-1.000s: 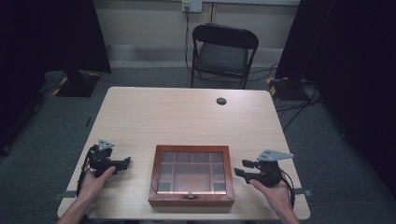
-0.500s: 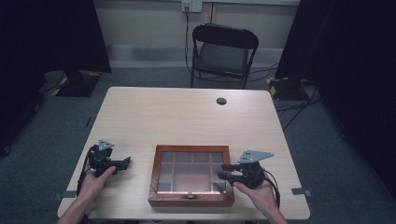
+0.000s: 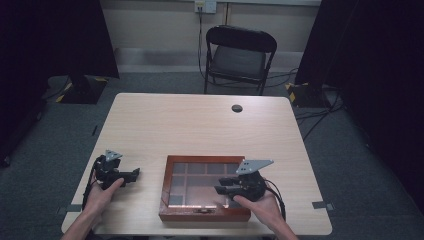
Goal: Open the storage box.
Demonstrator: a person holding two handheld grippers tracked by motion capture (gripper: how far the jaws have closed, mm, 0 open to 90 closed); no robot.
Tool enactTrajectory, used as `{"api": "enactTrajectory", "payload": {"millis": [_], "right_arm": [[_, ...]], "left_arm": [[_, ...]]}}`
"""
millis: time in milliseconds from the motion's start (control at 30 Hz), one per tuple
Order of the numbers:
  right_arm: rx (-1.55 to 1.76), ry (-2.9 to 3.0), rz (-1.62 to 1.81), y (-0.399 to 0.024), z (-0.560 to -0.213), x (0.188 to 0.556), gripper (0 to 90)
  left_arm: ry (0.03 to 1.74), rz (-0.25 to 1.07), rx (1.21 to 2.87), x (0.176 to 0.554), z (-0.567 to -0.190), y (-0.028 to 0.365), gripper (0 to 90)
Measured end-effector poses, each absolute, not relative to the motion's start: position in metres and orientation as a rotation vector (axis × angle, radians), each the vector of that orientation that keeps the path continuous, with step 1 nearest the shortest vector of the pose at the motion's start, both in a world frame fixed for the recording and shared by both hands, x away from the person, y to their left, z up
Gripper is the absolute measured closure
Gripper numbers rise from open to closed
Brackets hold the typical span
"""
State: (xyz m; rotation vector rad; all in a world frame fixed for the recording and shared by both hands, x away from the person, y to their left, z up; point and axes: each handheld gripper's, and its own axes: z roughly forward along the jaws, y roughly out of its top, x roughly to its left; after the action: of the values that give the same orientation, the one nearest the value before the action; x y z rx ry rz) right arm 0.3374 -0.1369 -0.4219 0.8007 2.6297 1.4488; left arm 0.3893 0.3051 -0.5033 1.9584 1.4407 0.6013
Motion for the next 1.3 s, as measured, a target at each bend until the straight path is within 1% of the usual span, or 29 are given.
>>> {"api": "enactTrajectory", "payload": {"millis": [333, 533, 1133, 1167, 1300], "right_arm": [[0.676, 2.730, 1.495, -0.119, -0.429, 0.322, 75.0], [0.629, 2.786, 1.487, -0.114, -0.434, 0.316, 77.4], [0.519, 2.860, 1.432, -0.102, -0.443, 0.308, 78.2], [0.513, 2.851, 1.410, -0.101, -0.442, 0.307, 80.8], [0.512, 2.848, 1.410, -0.101, -0.442, 0.308, 81.8]], "left_arm": [[1.441, 0.601, 1.957, 0.389, -0.503, 0.305, 0.0], [1.441, 0.599, 1.958, 0.389, -0.503, 0.305, 0.0], [1.442, 0.601, 1.957, 0.389, -0.503, 0.305, 0.0], [1.441, 0.602, 1.959, 0.389, -0.503, 0.305, 0.0], [1.441, 0.602, 1.958, 0.389, -0.503, 0.305, 0.0]]}}
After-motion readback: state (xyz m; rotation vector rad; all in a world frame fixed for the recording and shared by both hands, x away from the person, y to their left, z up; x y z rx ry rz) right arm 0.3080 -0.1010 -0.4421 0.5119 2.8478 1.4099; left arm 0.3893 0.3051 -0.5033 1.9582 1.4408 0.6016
